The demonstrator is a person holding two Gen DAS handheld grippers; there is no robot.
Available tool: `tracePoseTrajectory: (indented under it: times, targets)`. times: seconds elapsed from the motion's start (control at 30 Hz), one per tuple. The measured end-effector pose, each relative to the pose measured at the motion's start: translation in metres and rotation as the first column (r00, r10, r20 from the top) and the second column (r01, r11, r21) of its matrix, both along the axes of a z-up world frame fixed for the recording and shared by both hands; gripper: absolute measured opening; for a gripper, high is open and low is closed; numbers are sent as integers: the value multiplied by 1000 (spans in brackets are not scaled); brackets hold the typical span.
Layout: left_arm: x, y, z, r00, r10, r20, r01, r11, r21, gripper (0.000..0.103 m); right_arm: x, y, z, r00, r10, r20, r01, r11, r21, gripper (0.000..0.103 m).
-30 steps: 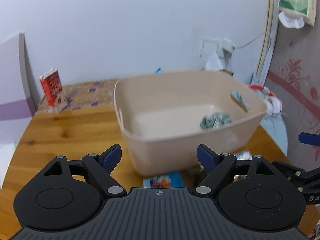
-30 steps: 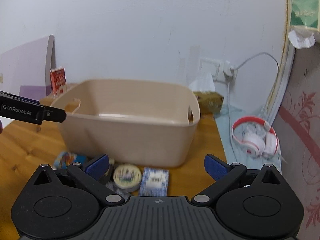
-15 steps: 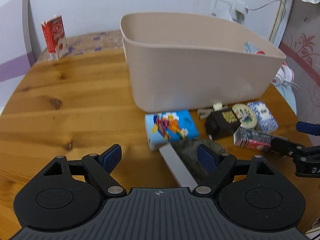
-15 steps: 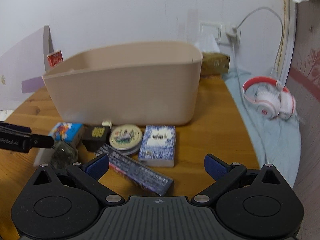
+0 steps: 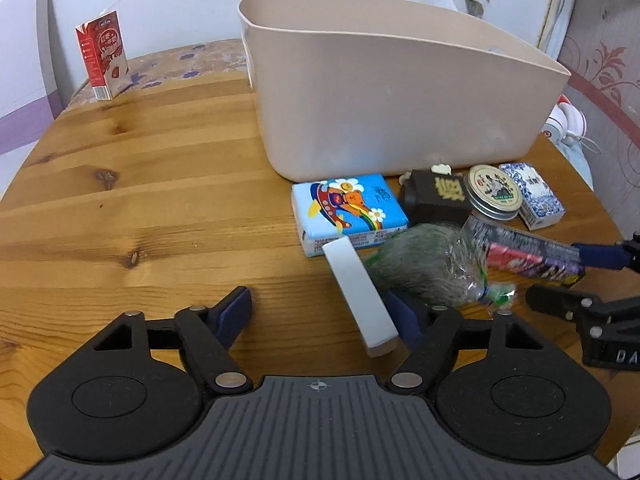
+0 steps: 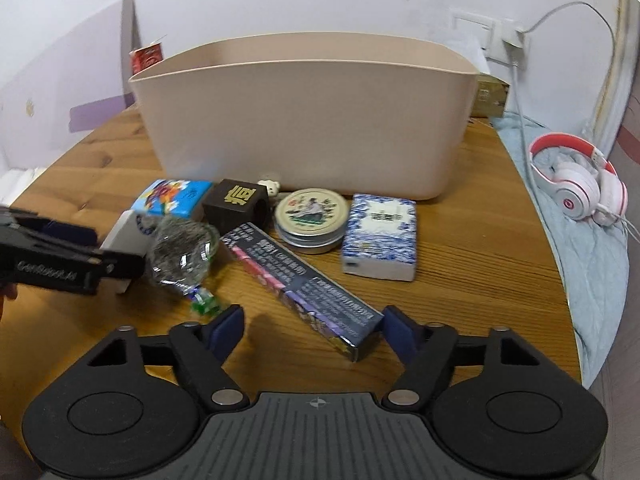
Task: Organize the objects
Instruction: 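Grasp the white stick box with left tool while right tool grasps the long dark box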
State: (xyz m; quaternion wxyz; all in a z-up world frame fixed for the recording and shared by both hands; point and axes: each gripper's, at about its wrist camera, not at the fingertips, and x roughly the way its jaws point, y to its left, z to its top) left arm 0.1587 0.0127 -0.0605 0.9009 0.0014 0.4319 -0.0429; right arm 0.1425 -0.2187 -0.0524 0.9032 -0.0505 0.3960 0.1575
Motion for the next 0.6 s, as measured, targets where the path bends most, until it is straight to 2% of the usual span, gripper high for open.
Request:
tracePoseTrajectory:
  times: [0.3, 0.37, 0.4, 0.43, 0.47, 0.53, 0.57, 0.6]
  targets:
    - [-2, 4, 1, 1000, -19, 14, 19, 1000, 3, 53, 11, 15, -1, 997, 57, 60, -51, 994, -101, 73]
    - [-2, 5, 2, 1000, -26, 18, 26, 1000, 6, 45, 14, 17, -1, 995, 81, 59, -74, 992, -104, 72]
    - [-3, 5, 2, 999, -28, 20, 28, 1000, 4, 42, 15, 19, -1, 994, 96, 53, -90, 990, -108, 65]
    - [-3, 6, 3, 999, -30, 20, 30, 1000, 0, 36, 15, 21, -2, 993, 111, 46, -106, 988, -109, 49]
    - [-3, 6, 3, 999, -32, 21, 32, 999, -5, 27, 14, 24, -2, 991, 126, 39, -121, 987, -110, 43]
    - [-4, 7, 3, 999, -33, 17, 34, 999, -20, 18, 7, 30, -2, 988, 149, 44, -143, 981, -129, 29]
    - [-4, 8, 4, 999, -36, 15, 37, 999, -31, 15, 4, 32, -1, 986, 164, 42, -157, 979, -131, 24]
    - [-5, 8, 4, 999, -40, 14, 40, 998, -37, 15, 2, 34, 0, 984, 174, 35, -168, 978, -127, 23]
